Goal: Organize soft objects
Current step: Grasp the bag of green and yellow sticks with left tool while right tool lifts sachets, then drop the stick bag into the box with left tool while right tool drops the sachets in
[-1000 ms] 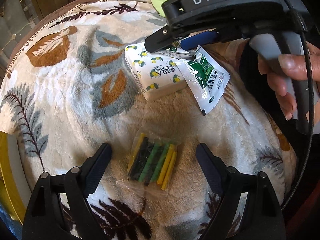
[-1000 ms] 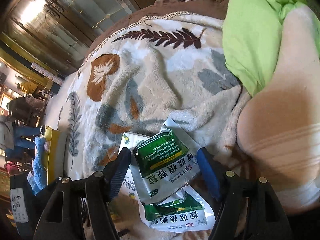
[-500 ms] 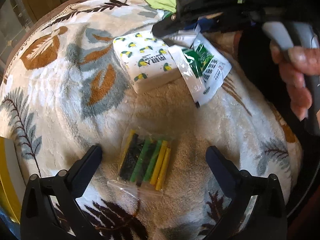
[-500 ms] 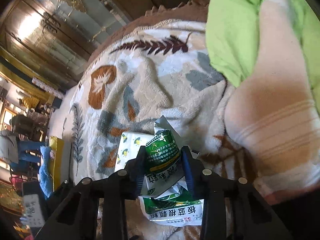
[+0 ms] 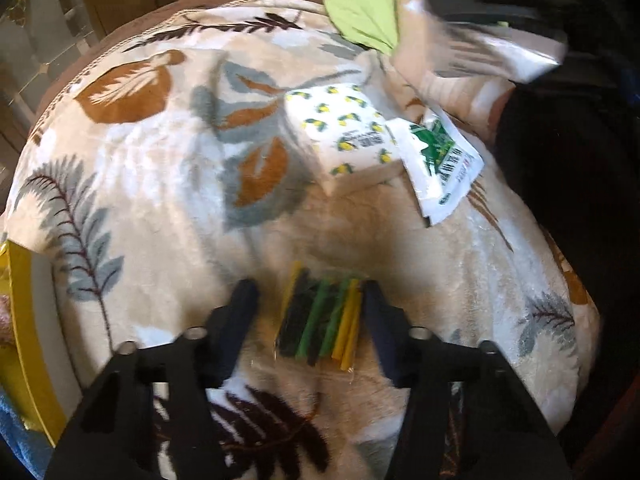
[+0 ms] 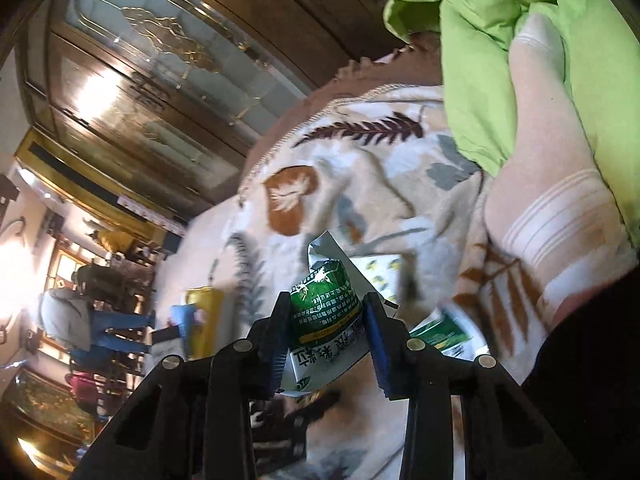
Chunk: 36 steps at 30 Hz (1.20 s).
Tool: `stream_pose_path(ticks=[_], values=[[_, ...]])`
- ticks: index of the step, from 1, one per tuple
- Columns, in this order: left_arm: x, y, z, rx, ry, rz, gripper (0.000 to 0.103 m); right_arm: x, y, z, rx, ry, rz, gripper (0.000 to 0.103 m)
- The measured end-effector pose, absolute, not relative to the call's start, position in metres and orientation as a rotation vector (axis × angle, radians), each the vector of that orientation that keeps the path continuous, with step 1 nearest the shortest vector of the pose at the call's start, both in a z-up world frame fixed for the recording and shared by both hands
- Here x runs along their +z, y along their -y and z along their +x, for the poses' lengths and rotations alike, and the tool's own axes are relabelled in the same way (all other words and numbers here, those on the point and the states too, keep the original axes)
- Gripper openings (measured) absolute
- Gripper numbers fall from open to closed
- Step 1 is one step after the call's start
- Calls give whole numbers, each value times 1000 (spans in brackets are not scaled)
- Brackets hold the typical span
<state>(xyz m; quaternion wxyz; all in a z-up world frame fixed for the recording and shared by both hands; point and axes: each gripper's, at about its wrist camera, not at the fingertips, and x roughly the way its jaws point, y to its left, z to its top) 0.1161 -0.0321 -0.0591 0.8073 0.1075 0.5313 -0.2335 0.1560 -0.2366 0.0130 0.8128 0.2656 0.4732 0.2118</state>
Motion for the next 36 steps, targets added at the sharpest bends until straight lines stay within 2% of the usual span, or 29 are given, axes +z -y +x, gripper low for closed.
stream_pose_path(ticks=[4,6,7,8,12,26,36], values=[[-58,36,111,-490,-1120,281,36,25,234,144,471,-986,582,37],[-55,37,110,-482,-1111,275,27,29,235,138,479,-975,599,37],[-53,37,109,-478,-1108,264,19,31,235,135,484,-972,603,37],[-49,42,104,-473,-1107,248,16,33,235,131,487,-968,598,37],[-42,29,96,-479,-1114,162,15,37,234,119,504,-963,598,38],[6,-3,33,-468,-1021,116,15,31,188,86,599,-1026,568,39],[22,-89,-11,-339,-1013,70,15,38,96,66,776,-1088,475,40]])
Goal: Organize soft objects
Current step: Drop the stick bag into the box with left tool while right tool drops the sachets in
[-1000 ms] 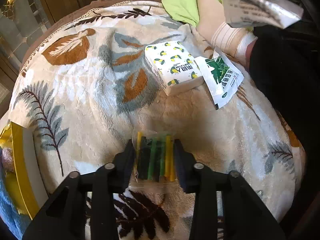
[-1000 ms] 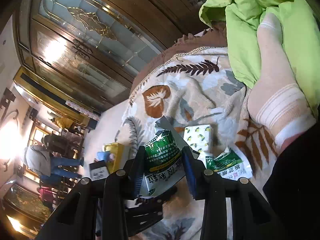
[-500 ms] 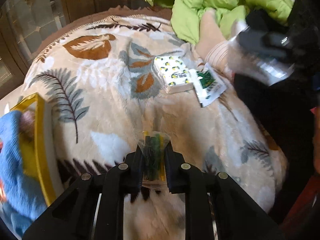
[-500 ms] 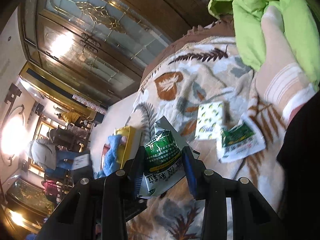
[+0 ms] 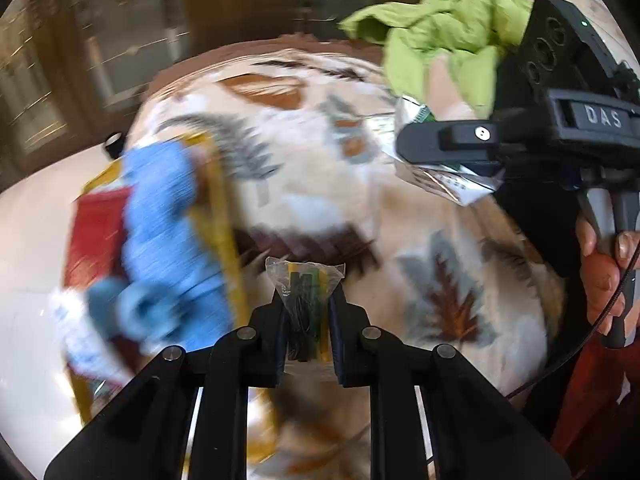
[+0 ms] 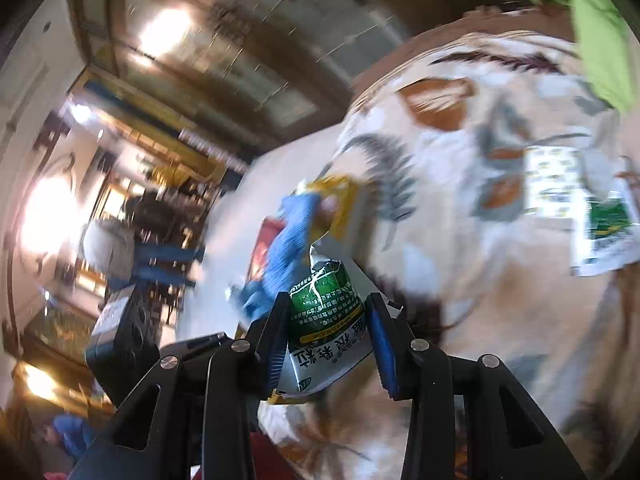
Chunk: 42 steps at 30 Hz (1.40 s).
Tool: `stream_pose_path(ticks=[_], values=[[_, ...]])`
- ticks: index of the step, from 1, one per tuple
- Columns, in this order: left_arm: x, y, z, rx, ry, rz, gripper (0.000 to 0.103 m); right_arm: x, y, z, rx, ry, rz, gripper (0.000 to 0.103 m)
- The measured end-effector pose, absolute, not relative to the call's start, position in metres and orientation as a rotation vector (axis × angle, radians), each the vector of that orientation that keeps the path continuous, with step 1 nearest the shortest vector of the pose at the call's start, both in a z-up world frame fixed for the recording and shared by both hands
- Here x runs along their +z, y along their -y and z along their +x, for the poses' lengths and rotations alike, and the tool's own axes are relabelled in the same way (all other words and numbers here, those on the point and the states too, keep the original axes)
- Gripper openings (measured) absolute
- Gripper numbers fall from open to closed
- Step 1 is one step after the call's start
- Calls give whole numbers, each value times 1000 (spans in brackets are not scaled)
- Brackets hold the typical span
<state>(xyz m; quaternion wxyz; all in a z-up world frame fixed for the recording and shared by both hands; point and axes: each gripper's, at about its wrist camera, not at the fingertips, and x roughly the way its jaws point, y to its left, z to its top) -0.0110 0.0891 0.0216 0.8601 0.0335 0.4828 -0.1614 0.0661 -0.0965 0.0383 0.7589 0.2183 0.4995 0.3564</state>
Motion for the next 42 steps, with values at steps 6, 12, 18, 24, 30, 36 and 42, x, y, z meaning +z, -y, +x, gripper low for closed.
stream_pose_path(ticks=[6,12,18,24,30,36,42], values=[[10,-140,-33,-216,-1029,30,15,44,37,51,869,-1117,371,41],[-4,-176,-49,-72,-1026,-49,15,35,-14,36,930,-1166,278,41],[-18,-188,-52,3,-1036,-82,15,14,-56,17,945,-1220,153,41],[-21,-184,-52,29,-1020,-52,15,-4,-77,4,913,-1230,1,41],[-23,-182,-52,38,-1008,-31,15,-7,-88,-1,897,-1215,-65,44],[-23,-180,-55,50,-994,-23,16,-1,-93,-3,892,-1216,-47,45],[-16,-182,-60,82,-973,-11,25,15,-76,2,910,-1192,31,45]])
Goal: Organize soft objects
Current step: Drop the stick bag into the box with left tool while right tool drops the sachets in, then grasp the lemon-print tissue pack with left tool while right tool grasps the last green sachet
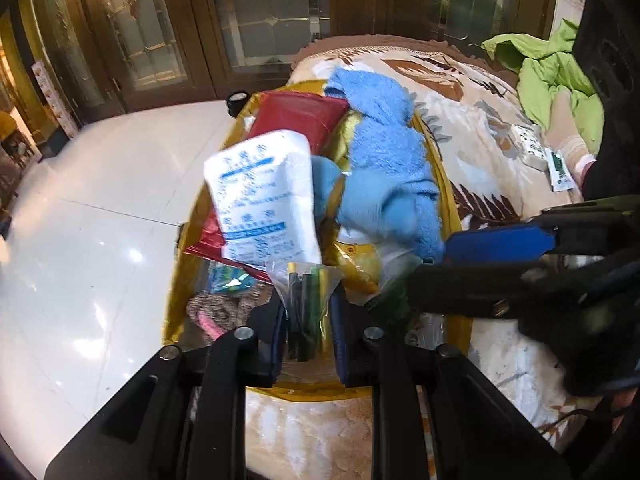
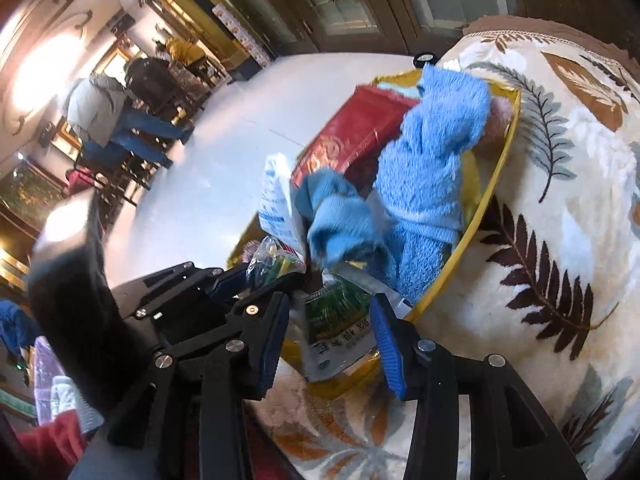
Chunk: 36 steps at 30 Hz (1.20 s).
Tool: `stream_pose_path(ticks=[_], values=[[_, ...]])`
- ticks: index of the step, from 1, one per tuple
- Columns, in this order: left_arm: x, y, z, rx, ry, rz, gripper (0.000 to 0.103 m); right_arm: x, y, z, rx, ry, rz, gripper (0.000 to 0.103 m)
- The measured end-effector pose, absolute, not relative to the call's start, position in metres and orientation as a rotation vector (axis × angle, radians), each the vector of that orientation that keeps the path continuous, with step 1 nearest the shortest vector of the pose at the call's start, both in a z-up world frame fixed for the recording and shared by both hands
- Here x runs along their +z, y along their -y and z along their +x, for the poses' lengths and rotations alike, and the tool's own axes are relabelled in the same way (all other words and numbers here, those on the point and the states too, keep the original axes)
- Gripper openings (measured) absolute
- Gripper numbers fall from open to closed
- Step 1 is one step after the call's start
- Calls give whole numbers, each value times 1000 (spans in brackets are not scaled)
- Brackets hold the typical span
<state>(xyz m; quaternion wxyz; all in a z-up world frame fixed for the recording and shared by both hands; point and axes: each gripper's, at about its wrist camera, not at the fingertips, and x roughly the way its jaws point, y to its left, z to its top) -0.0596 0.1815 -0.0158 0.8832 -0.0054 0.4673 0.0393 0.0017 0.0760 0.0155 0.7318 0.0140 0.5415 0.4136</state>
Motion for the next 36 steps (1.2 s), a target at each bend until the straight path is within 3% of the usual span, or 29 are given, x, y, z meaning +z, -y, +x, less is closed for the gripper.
stream_pose_path(ticks=[2,3,4,20,36], values=[[-9,-182,-63,90,-946,-8,54,20,-70,4,913,-1188,56,45],[-6,-182,-64,97,-932,-2,76,22,-67,5,911,-1184,70,45],[-2,-181,-65,104,-913,6,81,24,-64,6,909,-1182,75,45],[22,-159,-62,107,-867,77,81,44,-12,13,856,-1115,160,45],[31,-54,35,-192,-933,61,81,8,197,74,394,-1078,362,51]])
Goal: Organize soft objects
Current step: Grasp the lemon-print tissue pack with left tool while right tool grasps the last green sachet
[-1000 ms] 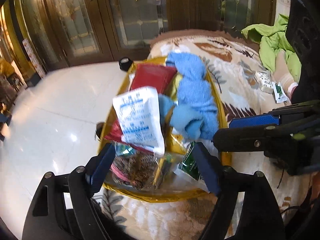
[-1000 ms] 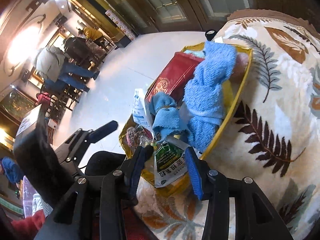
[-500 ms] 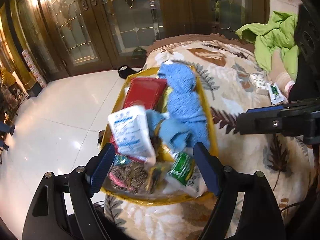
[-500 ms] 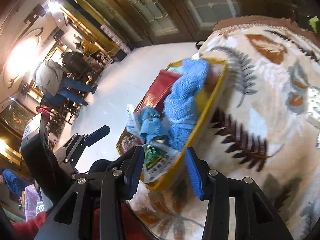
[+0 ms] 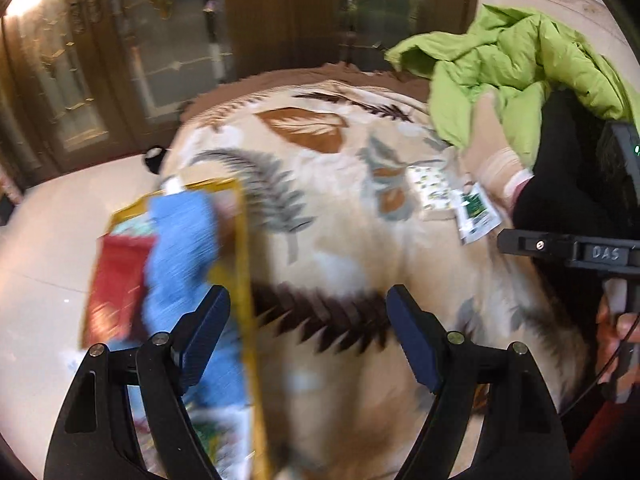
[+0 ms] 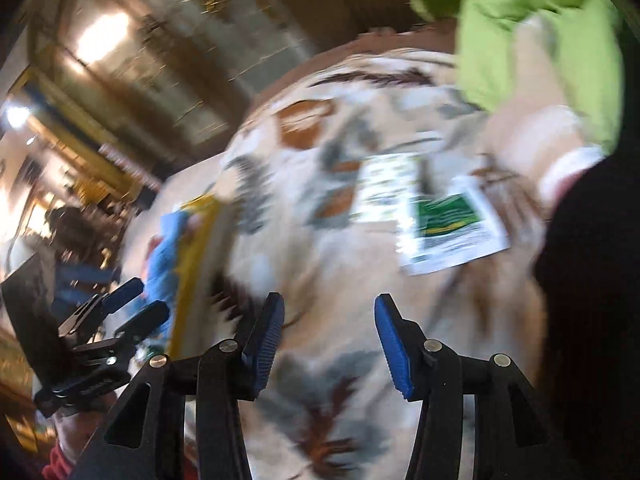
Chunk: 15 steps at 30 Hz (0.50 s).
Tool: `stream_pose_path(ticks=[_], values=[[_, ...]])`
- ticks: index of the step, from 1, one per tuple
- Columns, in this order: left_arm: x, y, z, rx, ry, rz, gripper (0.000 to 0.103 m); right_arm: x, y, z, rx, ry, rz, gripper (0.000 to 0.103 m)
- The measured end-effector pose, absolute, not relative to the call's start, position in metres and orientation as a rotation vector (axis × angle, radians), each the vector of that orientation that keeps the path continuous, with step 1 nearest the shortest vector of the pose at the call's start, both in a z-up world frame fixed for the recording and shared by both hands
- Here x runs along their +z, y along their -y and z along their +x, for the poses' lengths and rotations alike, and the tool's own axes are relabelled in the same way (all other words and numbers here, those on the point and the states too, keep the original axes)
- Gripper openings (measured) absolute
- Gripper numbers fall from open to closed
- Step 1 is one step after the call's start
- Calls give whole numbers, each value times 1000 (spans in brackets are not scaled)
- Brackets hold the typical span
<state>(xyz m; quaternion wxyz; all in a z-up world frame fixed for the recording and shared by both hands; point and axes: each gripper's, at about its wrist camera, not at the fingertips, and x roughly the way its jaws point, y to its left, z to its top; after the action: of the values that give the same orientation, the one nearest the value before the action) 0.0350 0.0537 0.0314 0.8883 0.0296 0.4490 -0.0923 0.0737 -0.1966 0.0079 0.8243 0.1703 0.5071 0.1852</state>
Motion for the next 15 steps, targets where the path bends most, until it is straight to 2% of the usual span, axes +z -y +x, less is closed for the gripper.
stream_pose_path(ticks=[3,11,15], values=[[28,-32,61,-243,-965,33,81,2,216,89,336,-1088,367,61],[10,14,132,-340,-1098,-65,81,-19,230,116,292,-1125,350,61],[0,32,157,-352,-1157,-76,81,-29,223,125,265,-1147,265,65]])
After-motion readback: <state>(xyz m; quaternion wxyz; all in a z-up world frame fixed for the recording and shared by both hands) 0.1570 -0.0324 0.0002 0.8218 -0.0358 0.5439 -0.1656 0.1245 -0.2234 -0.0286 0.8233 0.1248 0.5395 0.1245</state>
